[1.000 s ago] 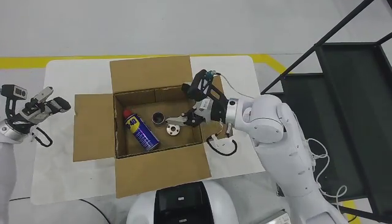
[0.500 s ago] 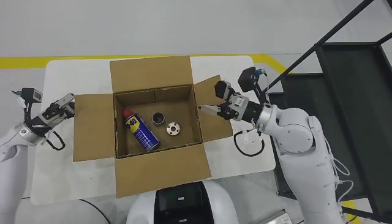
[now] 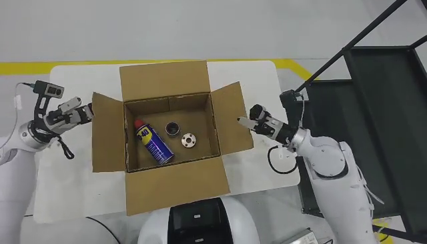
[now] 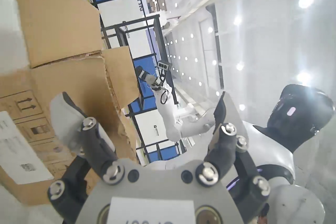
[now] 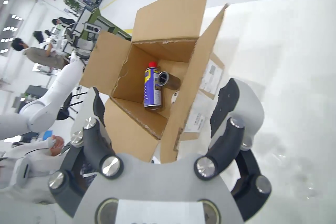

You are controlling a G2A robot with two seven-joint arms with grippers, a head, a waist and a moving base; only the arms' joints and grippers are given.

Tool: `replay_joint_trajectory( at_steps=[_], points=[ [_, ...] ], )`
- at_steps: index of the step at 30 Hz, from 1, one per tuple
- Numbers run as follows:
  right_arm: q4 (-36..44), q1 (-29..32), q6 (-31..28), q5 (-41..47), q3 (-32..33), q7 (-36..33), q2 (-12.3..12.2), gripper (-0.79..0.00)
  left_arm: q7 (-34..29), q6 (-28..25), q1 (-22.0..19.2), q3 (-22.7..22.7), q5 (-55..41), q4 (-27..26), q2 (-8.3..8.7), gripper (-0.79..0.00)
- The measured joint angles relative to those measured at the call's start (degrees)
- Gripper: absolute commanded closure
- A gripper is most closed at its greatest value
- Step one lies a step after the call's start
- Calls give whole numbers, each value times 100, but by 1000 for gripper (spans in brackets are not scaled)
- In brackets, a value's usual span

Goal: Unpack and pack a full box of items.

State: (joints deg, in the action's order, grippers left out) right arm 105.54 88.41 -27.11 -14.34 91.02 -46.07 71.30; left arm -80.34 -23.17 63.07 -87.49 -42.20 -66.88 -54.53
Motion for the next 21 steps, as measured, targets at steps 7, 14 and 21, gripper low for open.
replay_joint_trajectory(
  at_steps=[7,14,21],
  points=[
    [-477,-617,-926,913,-734,-536,-16,-785,231,38,-437,716,392,114,-135,-785],
    [-1051,-1465,-784,1125,-1683,-1061,23,-785,479,-114,-732,1119,936,283,-207,-785],
    [-1703,-2300,-209,752,-2709,-1292,137,-785,478,-266,-828,1196,1504,284,-181,-785]
  ],
)
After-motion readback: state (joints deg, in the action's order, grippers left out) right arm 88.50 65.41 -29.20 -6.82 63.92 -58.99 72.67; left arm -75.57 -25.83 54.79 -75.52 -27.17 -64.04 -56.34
